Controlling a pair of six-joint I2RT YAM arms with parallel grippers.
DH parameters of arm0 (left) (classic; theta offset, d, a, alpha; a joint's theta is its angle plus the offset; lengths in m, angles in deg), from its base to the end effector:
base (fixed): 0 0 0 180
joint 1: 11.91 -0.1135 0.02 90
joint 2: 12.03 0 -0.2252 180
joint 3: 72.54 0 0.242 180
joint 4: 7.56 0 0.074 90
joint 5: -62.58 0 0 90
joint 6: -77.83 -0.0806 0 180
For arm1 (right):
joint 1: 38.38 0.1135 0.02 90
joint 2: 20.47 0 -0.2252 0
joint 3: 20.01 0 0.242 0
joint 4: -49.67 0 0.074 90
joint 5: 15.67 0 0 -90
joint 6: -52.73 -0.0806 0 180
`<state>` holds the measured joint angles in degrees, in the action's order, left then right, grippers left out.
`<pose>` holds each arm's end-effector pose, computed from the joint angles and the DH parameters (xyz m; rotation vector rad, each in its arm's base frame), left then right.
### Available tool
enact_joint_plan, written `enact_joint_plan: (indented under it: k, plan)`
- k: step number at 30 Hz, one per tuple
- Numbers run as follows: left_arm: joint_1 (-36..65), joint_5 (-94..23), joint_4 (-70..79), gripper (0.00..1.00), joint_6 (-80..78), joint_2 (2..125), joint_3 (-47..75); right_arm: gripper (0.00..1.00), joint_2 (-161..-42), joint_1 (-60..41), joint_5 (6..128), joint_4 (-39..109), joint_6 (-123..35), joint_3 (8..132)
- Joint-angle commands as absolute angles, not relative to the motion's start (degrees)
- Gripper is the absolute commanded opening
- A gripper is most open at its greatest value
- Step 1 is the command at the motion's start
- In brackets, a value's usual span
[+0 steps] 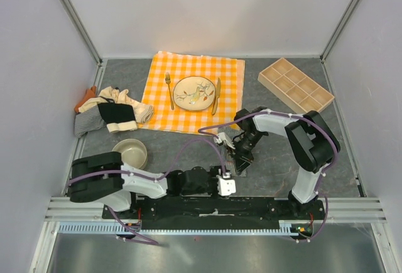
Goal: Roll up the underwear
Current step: Roll the underwear to the center of the board.
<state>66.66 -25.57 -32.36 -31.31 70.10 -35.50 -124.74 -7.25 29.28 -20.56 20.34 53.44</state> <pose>0.0630 -0.2984 0.1116 1.4777 1.3208 -0.6564 0.1916 0.1823 0.0792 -1.9361 2.1448 1.2295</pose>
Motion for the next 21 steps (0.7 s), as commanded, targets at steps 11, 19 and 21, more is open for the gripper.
enact_joint_plan:
  k: [11, 19, 21]
  plan:
    - [67.3, -10.9, -33.6, 0.67, -48.3, 86.8, -25.8, 0.24, -126.5, -7.5, 31.4, -21.3, 21.9, 53.1]
    - [67.4, -10.4, -29.3, 0.36, -47.7, 89.9, -23.6, 0.31, -125.6, -8.1, 31.3, -21.5, 21.4, 53.2]
    - [67.4, -11.3, -27.1, 0.2, -45.7, 89.9, -23.6, 0.4, -124.5, -9.2, 31.5, -21.5, 20.9, 53.5]
